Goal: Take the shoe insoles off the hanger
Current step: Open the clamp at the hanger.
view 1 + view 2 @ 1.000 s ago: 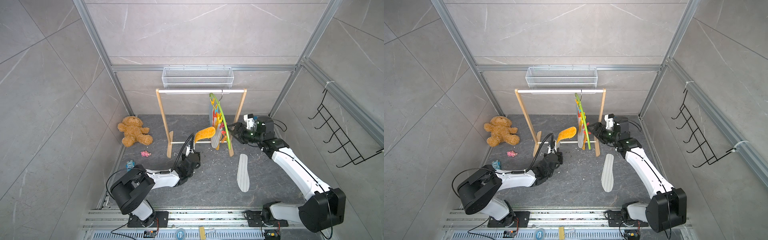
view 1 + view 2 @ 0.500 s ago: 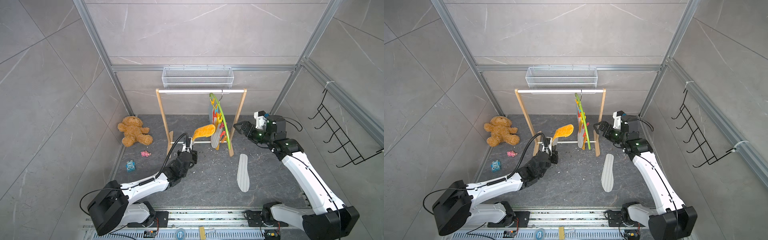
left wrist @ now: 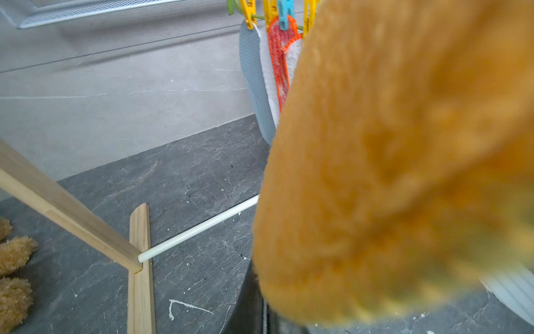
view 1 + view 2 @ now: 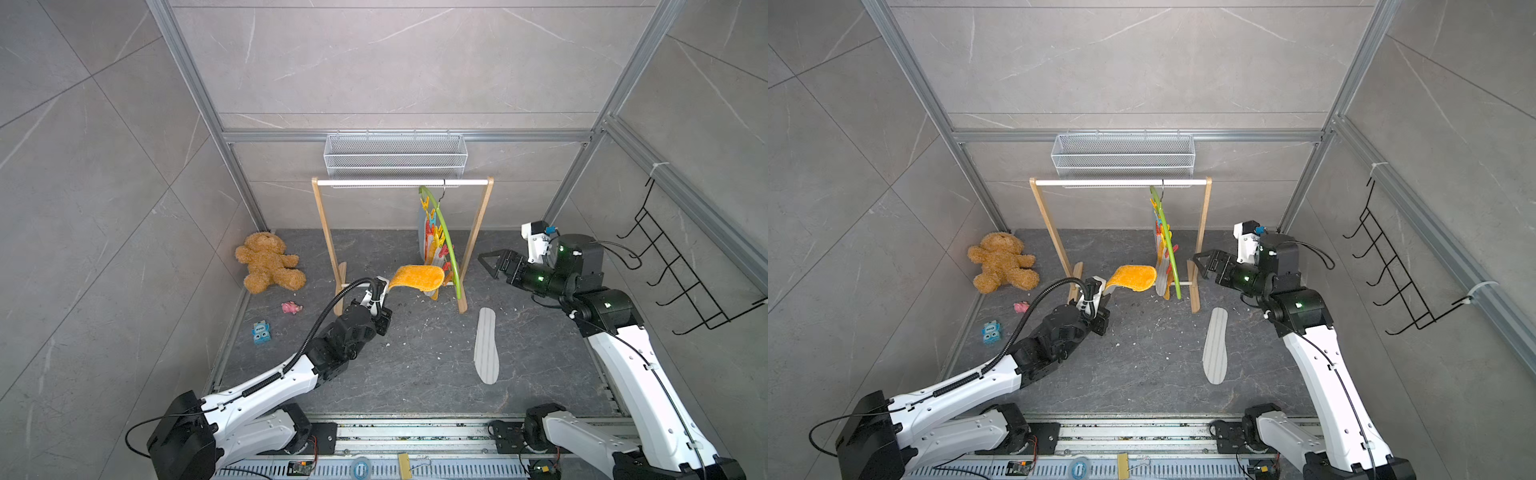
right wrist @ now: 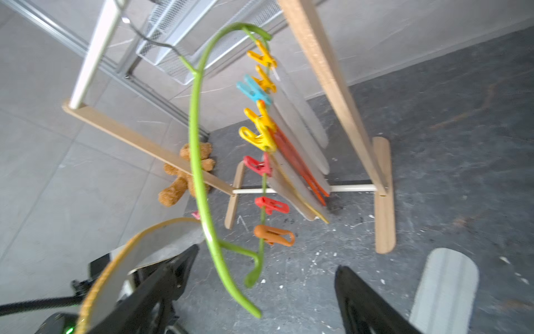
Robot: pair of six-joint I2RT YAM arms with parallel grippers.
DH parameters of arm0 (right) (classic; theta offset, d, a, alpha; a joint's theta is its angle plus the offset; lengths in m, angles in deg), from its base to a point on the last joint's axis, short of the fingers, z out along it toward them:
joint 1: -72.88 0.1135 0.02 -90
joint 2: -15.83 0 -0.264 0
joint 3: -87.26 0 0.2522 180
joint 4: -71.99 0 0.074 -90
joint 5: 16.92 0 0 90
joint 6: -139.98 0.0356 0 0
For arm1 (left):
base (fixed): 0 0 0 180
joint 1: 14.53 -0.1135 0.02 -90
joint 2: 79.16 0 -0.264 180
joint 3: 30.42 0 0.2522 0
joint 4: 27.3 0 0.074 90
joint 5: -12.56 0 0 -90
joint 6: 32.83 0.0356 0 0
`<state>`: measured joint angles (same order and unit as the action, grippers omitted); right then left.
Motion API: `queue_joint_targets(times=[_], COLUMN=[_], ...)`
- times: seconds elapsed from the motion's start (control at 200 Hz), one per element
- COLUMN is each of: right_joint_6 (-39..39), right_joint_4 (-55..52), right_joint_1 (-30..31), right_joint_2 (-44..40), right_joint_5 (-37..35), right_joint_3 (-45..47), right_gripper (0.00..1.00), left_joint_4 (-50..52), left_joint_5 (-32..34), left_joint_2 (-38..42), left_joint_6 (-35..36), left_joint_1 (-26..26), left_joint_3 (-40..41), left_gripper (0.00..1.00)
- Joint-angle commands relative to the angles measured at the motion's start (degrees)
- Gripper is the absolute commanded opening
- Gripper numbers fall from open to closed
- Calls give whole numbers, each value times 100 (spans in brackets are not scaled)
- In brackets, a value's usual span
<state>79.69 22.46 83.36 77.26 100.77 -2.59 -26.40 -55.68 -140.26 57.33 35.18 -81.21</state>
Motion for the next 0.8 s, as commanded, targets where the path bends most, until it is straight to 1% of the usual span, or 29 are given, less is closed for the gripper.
queue_joint_targets(times=[0.0, 0.105, 0.21, 0.33, 0.554, 0.794], right_joint_6=[80, 265, 335, 355, 361, 322], right_joint_4=[135, 219, 203, 140, 140, 88], right_joint_1=[13, 101, 290, 633, 1225, 1441], right_joint_2=[168, 253, 253, 290, 434, 622], right_joint_5=[1256, 1692, 1825, 1838, 1796, 1745], right_joint_3=[-318, -480, -586, -653, -691, -678], right_gripper=[86, 83, 80, 75, 62, 49], left_joint_4=[-15, -33, -167, -258, -236, -332], left_joint_5=[-378, -476, -612, -839, -1216, -1446], left_joint_2=[5, -100, -145, -173, -288, -389], left_joint_6=[770, 1237, 1704, 2156, 2713, 3027], left_joint_1=[-31, -31, -36, -32, -29, -30], left_joint_3=[-439, -680, -858, -1075, -1424, -1620], left_gripper=[0, 0, 0, 0, 0, 0])
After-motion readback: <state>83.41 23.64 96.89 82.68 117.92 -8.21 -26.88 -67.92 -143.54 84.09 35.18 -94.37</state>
